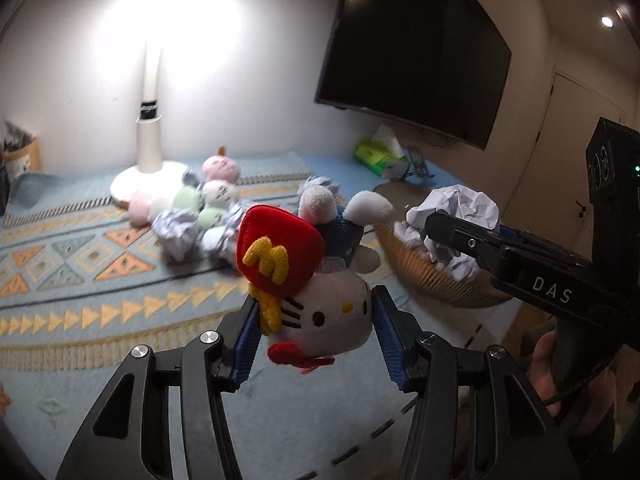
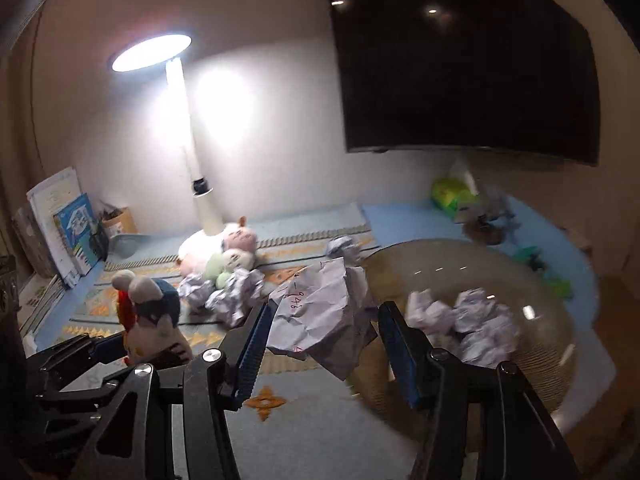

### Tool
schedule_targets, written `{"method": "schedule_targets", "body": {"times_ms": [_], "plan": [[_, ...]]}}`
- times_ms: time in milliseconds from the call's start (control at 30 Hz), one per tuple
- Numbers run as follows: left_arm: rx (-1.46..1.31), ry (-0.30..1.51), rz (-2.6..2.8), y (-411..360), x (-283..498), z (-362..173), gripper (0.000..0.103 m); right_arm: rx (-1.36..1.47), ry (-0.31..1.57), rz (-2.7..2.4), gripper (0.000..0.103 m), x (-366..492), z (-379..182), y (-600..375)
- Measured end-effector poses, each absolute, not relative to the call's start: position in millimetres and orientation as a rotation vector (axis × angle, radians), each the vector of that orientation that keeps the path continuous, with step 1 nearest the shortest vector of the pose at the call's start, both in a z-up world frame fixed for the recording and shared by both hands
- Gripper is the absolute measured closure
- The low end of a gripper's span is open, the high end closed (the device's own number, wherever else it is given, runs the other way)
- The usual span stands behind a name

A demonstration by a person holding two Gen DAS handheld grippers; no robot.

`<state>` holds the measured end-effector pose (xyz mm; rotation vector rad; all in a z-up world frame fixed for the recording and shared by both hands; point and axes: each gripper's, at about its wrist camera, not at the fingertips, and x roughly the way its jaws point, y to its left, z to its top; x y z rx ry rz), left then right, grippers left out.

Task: Organize objects
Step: 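Carry both held items to the glass bowl and open both tools, then move both open tools back over the rug toward the stacked plush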

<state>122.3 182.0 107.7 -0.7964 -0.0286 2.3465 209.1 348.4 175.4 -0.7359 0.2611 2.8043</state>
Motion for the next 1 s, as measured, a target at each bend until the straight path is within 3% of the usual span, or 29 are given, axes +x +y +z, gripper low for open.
{"method": "schedule_targets", "body": {"times_ms": [167,267,367,433,500,567,633,933,1000], "plan": [[-0.729,-0.034,2.255,242,106,147,0.053,-0.692,0.432,2.670,0.048,224,192,424],[-0.788,-0.130,2.142,273,84,149,0.053,-0.739,0.476,2.614,0.048,224,183,446],[-0.817,-0.113,2.129,303,74,141,0.053,-0.733,0.502,2.628,0.048,226,176,449],[-0.837,-0.093,2.101,317,72,131,0.053,-0.762,0.482,2.606,0.042,220,173,449],[-0.838,-0.065,2.110,328,72,125,0.053,-0.776,0.480,2.584,0.030,217,169,451],[-0.832,-0.078,2.118,333,70,120,0.047,-0.756,0.504,2.573,0.030,222,169,452],[-0.847,-0.099,2.086,330,66,115,0.013,-0.726,0.513,2.589,0.030,229,171,449],[-0.806,-0.193,2.203,239,71,120,0.004,-0.735,0.423,2.724,0.030,226,172,380],[-0.777,-0.194,2.287,206,79,120,0.004,-0.758,0.430,2.794,0.024,217,161,352]]}}
